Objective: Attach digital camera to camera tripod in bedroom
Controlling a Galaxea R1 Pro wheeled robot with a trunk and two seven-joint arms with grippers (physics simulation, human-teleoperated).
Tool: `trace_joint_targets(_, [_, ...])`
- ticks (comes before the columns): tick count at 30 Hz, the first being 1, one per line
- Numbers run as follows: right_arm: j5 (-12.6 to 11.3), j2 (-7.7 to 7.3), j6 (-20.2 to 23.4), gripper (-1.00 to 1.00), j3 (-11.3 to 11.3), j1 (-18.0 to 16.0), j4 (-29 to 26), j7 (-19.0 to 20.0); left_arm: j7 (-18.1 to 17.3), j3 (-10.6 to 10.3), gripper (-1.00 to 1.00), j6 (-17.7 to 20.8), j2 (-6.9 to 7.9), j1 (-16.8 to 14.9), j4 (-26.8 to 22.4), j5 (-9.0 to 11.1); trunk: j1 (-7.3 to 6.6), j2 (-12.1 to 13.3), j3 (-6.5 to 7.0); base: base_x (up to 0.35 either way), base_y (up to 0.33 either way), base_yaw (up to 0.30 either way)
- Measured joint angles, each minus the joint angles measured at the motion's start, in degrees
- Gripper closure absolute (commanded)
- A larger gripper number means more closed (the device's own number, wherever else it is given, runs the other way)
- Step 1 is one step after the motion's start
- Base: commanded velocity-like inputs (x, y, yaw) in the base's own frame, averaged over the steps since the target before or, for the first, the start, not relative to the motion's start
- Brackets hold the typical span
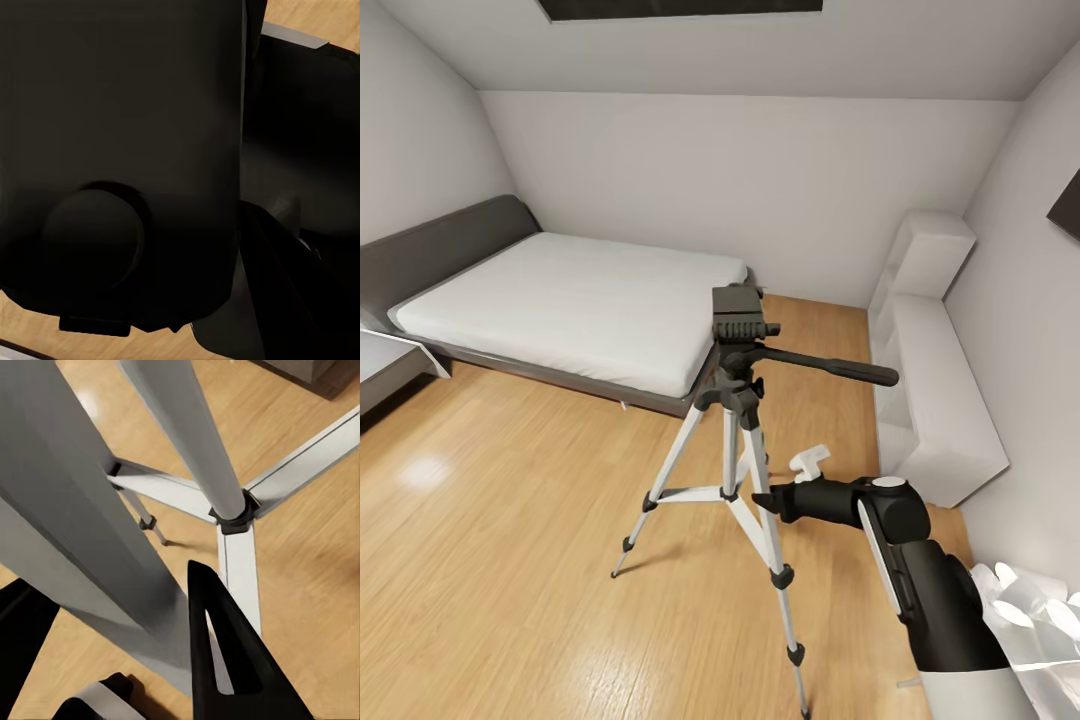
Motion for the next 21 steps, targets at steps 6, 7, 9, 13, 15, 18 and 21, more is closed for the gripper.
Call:
trace_joint_targets(6, [0.2,0.33,-0.2,1.00,0.0,0.0,0.3,-0.1,0.0,0.0,1.00,0.0,0.02,0.0,0.0,0.0,0.00,0.0,0.01,0.000,0.000,0.000])
trace_joint_targets(7, [0.2,0.35,-0.2,1.00,0.0,0.0,0.3,-0.1,0.0,0.0,1.00,0.0,0.01,0.0,0.0,0.0,0.00,0.0,0.01,0.000,0.000,0.000])
trace_joint_targets(9, [0.2,0.37,-0.2,1.00,0.0,0.0,0.3,-0.1,0.0,0.0,1.00,0.0,0.01,0.1,0.0,0.0,0.00,0.0,0.01,0.000,0.000,0.000])
trace_joint_targets(13, [0.2,0.33,-0.1,1.00,0.0,0.0,0.3,-0.1,0.0,0.0,1.00,0.0,0.03,0.0,0.0,0.0,0.00,0.0,0.00,0.000,0.000,0.000])
trace_joint_targets(15, [0.0,0.32,0.0,1.00,0.0,0.0,0.3,-0.2,0.0,0.0,1.00,0.0,0.02,0.0,0.0,0.0,0.00,0.0,0.00,0.000,0.000,0.000])
trace_joint_targets(18, [-0.1,0.25,-0.1,1.00,0.0,0.0,0.3,-1.9,0.0,0.0,1.00,0.0,0.04,0.0,0.0,0.0,0.00,0.0,0.01,0.000,0.000,0.000])
trace_joint_targets(21, [0.1,0.26,-0.4,1.00,0.0,0.0,0.4,-2.8,0.0,0.0,1.00,0.0,0.04,0.0,0.0,0.0,0.00,0.0,0.00,0.000,0.000,0.000])
